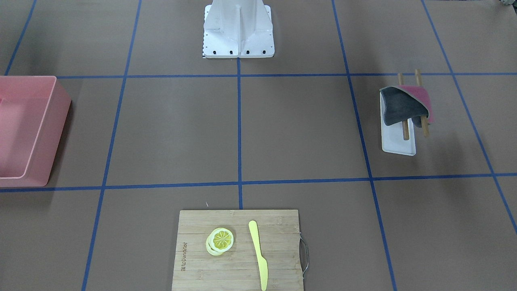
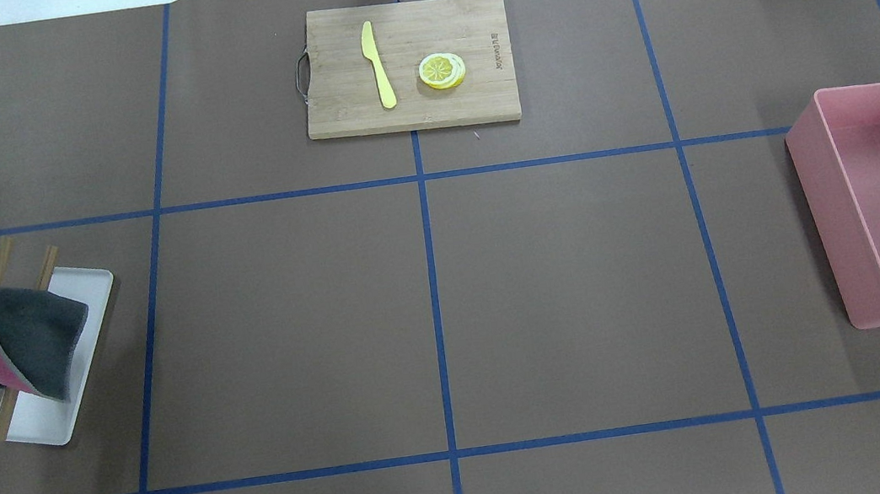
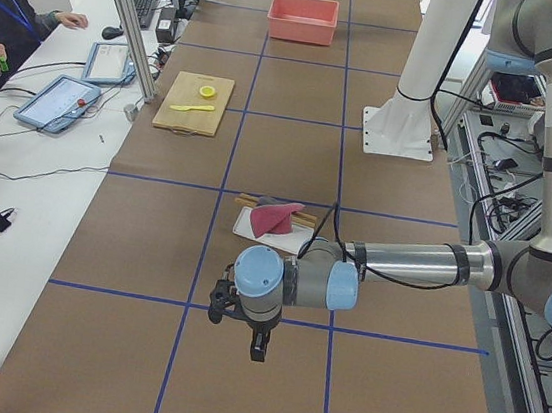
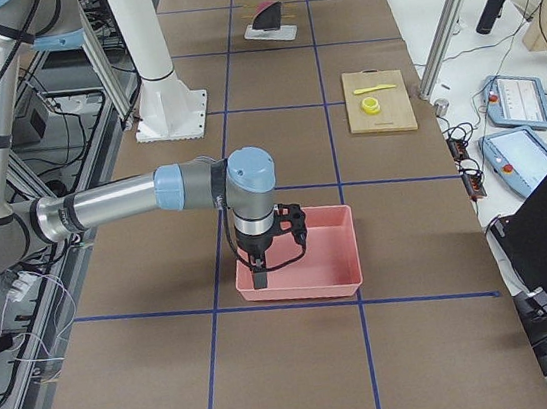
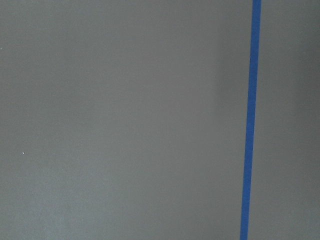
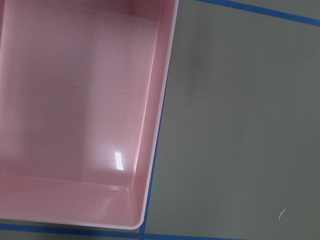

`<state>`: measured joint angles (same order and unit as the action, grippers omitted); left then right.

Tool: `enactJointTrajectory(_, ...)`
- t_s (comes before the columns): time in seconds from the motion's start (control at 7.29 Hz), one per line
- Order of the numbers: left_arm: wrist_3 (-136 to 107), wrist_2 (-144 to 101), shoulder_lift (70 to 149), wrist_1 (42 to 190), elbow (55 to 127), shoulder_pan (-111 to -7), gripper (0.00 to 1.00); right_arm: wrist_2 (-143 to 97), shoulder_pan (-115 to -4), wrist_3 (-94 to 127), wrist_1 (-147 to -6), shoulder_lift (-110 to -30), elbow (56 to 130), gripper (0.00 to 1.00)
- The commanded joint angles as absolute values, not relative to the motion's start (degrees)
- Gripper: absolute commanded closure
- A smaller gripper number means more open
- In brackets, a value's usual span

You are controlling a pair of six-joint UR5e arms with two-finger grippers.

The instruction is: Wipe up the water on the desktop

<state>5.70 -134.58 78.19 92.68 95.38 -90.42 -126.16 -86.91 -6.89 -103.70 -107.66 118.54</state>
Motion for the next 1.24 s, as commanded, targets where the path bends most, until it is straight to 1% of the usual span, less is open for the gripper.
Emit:
enactJointTrajectory(0.0, 6.50, -132.39, 78.57, 94.73, 99.81, -90.44, 0.01, -126.12, -86.92, -6.86, -103.71, -107.49, 118.48, 0.00)
enactJointTrajectory(0.14, 7.11, -131.93, 78.92, 95.96, 100.02, -90.44, 0.01, -126.12, -86.92, -6.86, -103.71, -107.49, 118.48, 0.00)
enactJointTrajectory(0.41, 7.12, -131.84, 79.62, 95.98, 103.60, -90.53, 0.01, -126.04, -86.92, -7.20, -103.62, -107.23, 119.44, 0.00)
enactJointTrajectory(0.55, 6.77, -130.36, 81.20, 95.89, 103.80, -90.53, 0.01, -126.04, -86.92, -7.03, -103.62, -104.53, 119.44, 0.00)
enactJointTrajectory(0.82, 6.59, -129.72, 83.40, 96.06, 106.69, -90.62, 0.01, -126.21, -87.36, -6.94, -102.93, -100.66, 121.10, 0.00)
enactJointTrajectory(0.96, 6.77, -129.73, 86.11, 98.67, 105.92, -90.62, 0.01, -126.47, -87.89, -6.77, -102.22, -99.07, 121.29, 0.00)
enactJointTrajectory(1.1, 6.85, -130.25, 88.48, 102.18, 104.26, -90.62, 0.01, -127.00, -87.89, -6.77, -100.91, -99.31, 120.94, 0.00)
